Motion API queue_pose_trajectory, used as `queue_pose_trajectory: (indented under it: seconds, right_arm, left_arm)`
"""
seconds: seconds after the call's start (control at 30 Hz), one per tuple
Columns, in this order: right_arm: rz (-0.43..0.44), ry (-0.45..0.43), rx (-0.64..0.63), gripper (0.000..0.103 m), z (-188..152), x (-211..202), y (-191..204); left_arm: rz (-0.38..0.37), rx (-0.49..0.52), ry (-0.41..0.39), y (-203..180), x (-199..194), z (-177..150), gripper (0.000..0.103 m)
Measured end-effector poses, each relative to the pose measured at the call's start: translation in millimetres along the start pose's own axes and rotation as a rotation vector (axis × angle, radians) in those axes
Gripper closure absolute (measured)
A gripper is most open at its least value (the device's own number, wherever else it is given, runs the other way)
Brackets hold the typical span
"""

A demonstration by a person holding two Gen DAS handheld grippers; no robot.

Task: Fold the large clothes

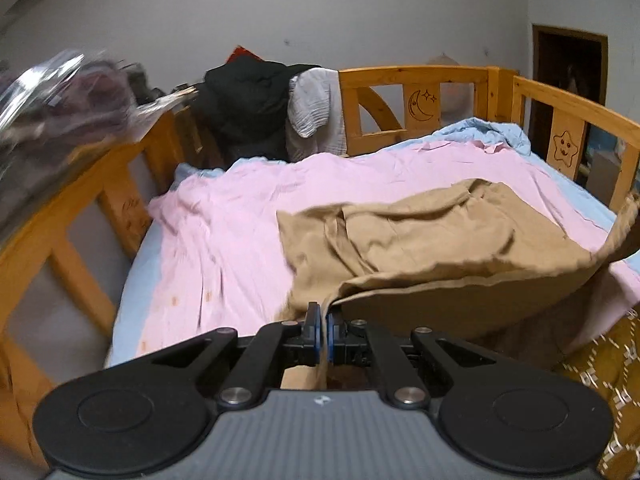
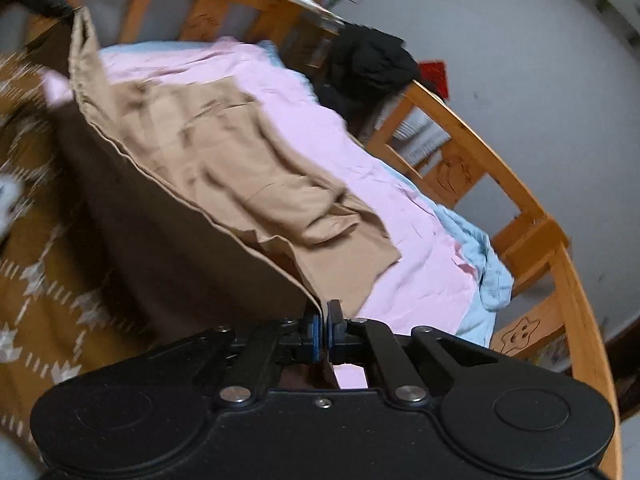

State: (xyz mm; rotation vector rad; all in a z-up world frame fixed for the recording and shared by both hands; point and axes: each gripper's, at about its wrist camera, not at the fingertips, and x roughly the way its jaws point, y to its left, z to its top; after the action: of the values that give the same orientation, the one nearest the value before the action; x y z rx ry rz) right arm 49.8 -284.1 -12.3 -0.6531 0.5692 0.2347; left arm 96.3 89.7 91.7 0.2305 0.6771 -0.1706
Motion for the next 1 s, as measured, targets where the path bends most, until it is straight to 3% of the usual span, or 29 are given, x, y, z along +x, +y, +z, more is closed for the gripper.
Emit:
queue_pose_trajectory:
  seconds: [0.13,0.27,0.43,0.63,0.67,0.73,0.77,0.8,0.83,0.87,0.9,1.0]
  right_arm:
    - [0.022,0.038,0.08,0.096,25,51,-42]
    - [0.03,0.086,0.113,0.093,43,114,-67]
    - [0.021,0.139,0.137,0.093,48,188,-76]
    - [0.003,0.161,0.191,0.093,53,248,-82]
    - [0.001,0.168,0.201,0.091,52,254,-82]
    - [-0.005,0.179,0.225,0.083,47,261,-81]
    - [-0.008,0.168,0.252,0.079,44,261,-82]
    - [-0.006,0.15,0.285,0.074,40,258,-84]
    - [-0.001,0.133,0.319,0.07,37,254,-87]
    - [-0.002,0.114,0.36,0.061,33,249,-91]
    - [-0.004,0.092,0.403,0.044,30,243,-94]
    - [-0.001,-0.003,0.565,0.021,15,219,-110]
  left_arm:
    - [0.016,0.024,0.069,10,48,47,0.1]
    - [0.013,-0.018,0.151,21,115,78,0.098]
    - [0.02,-0.091,0.238,33,205,85,0.097]
    - [0.029,-0.167,0.296,42,262,73,0.094]
    - [0.035,-0.174,0.298,44,265,72,0.088]
    - [0.019,-0.217,0.303,51,264,69,0.062]
    - [-0.001,-0.237,0.299,55,261,69,0.033]
    - [-0.009,-0.254,0.278,60,255,69,0.014]
    - [-0.005,-0.265,0.242,63,247,70,0.01]
    - [0.001,-0.271,0.204,68,238,70,0.008]
    - [-0.005,-0.276,0.18,73,230,70,0.006]
    - [-0.014,-0.331,0.122,91,201,59,0.002]
